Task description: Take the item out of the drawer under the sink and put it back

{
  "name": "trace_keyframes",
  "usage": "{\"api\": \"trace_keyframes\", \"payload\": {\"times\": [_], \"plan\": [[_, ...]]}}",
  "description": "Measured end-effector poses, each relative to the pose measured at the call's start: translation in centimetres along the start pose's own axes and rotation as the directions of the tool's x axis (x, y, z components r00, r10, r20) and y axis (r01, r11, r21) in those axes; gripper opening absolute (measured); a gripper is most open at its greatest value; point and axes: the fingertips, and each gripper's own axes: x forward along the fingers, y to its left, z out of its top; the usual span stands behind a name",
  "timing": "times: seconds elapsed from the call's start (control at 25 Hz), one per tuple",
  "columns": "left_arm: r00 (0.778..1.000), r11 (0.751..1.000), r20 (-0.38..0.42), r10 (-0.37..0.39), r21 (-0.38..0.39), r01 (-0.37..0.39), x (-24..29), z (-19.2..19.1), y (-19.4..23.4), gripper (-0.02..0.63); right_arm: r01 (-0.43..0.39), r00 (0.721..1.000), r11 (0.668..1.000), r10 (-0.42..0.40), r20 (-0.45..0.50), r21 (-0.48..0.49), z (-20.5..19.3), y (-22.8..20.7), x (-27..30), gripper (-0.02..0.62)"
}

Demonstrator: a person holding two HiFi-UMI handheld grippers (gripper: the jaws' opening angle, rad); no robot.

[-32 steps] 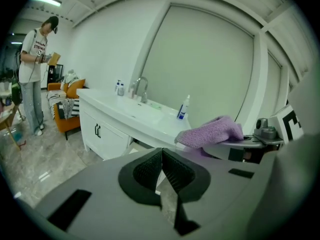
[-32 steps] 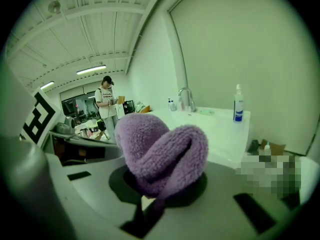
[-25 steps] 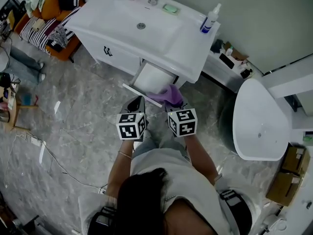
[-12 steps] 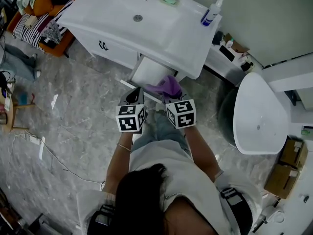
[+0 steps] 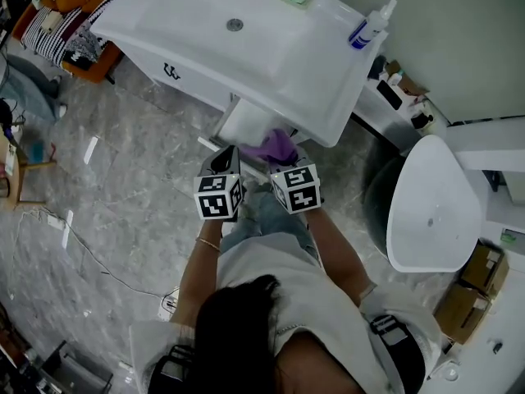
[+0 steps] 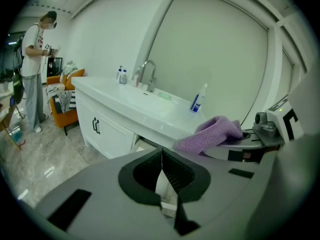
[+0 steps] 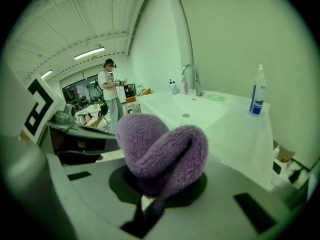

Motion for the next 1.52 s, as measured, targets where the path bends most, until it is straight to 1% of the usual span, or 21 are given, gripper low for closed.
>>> {"api": "trace_keyframes", "payload": {"times": [0.16, 0.32, 0.44, 0.56, 0.76, 0.88, 1.0, 1.12, 1.24, 1.32, 1.44, 1.52], "plan": [[1.0, 1.0, -0.029, 0.006, 0.019, -0.005, 2.5, -0.7, 0.6, 0.006, -0.014, 0.999, 1.0, 0.013, -0.05, -0.008, -1.1, -1.0, 2.2, 0.046], [0.998, 0.999, -0.055, 0.035, 0.022, -0.034, 4.4, -1.8, 1.7, 0.006, -0.028, 0.995, 1.0, 0.026, -0.095, -0.014, -2.4, -1.3, 4.4, 0.046], [0.997, 0.999, -0.07, 0.039, -0.008, -0.039, 6.1, -2.9, 2.6, 0.006, -0.03, 0.992, 1.0, 0.029, -0.125, -0.002, -3.4, -1.9, 6.5, 0.046], [0.996, 0.999, -0.086, 0.035, -0.022, -0.037, 7.4, -3.9, 3.4, 0.006, -0.02, 0.989, 1.0, 0.018, -0.144, -0.015, -4.4, -2.2, 8.4, 0.046], [0.99, 0.995, -0.118, 0.072, -0.061, -0.079, 9.2, -6.1, 5.3, 0.006, 0.002, 0.982, 1.0, 0.003, -0.191, 0.027, -7.1, -3.0, 11.8, 0.046], [0.989, 0.995, -0.14, 0.051, -0.083, -0.063, 10.7, -7.3, 5.6, 0.006, 0.003, 0.977, 0.999, 0.006, -0.213, 0.041, -8.2, -3.5, 13.7, 0.046], [0.986, 0.997, -0.163, 0.027, -0.07, -0.039, 11.9, -8.2, 5.6, 0.006, 0.004, 0.973, 0.999, 0.007, -0.23, 0.05, -9.1, -3.7, 15.3, 0.046], [0.989, 0.995, -0.151, 0.005, -0.094, -0.019, 13.0, -8.3, 5.6, 0.006, 0.006, 0.969, 0.998, 0.009, -0.245, 0.06, -10.1, -4.0, 16.7, 0.046], [0.989, 0.993, -0.148, 0.012, -0.11, -0.029, 14.3, -8.3, 6.1, 0.006, 0.005, 0.97, 0.998, 0.01, -0.241, 0.059, -10.7, -4.5, 18.1, 0.046], [0.987, 0.992, -0.163, 0.016, -0.122, -0.036, 15.0, -8.5, 6.5, 0.006, 0.004, 0.967, 0.998, 0.013, -0.256, 0.068, -11.3, -4.6, 18.8, 0.046], [0.982, 0.986, -0.186, 0.007, -0.163, -0.038, 16.2, -8.7, 7.1, 0.006, 0.007, 0.963, 0.997, 0.014, -0.27, 0.077, -12.0, -4.9, 20.1, 0.046], [0.977, 0.985, -0.215, 0.008, -0.169, -0.045, 16.9, -9.2, 7.6, 0.006, -0.002, 0.961, 0.997, 0.023, -0.276, 0.076, -12.4, -4.8, 21.1, 0.046]]}}
